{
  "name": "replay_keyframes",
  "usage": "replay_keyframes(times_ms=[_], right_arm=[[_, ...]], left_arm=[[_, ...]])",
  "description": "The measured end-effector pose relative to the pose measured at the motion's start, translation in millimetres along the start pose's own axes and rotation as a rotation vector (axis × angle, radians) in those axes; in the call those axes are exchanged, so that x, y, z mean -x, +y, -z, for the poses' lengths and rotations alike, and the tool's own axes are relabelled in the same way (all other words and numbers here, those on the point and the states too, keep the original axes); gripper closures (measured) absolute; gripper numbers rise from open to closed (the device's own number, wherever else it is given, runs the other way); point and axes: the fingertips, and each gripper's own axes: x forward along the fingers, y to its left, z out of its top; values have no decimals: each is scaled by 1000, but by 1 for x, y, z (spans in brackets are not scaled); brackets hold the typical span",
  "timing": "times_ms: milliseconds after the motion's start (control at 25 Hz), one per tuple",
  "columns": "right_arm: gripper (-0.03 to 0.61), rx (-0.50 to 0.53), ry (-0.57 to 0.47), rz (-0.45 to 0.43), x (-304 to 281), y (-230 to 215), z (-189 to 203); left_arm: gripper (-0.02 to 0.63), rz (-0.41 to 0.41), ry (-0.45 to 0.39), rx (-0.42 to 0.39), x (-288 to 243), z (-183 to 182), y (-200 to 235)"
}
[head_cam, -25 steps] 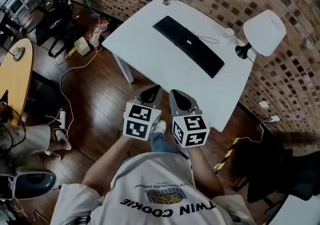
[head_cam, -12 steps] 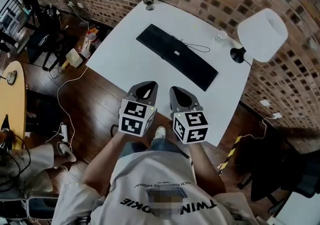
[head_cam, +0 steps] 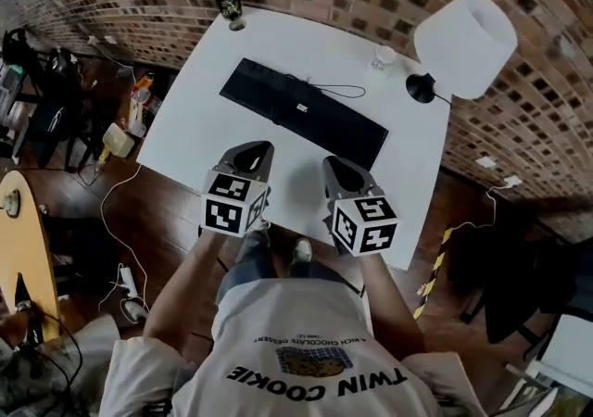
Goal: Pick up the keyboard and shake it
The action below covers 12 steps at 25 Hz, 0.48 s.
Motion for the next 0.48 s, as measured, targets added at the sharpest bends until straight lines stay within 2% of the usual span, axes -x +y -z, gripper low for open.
replay_keyframes(times_ms=[240,400,480], right_arm=[[563,-92,50,138,-20,-58,6],[526,-204,52,229,-20,-104,7],[507,-267,43,255,-18,-126,7]], left_arm=[[607,41,44,-46,-38,-7,59],[601,116,84,-77,-64,-12,93],[576,161,113,-99,-75,-13,110]])
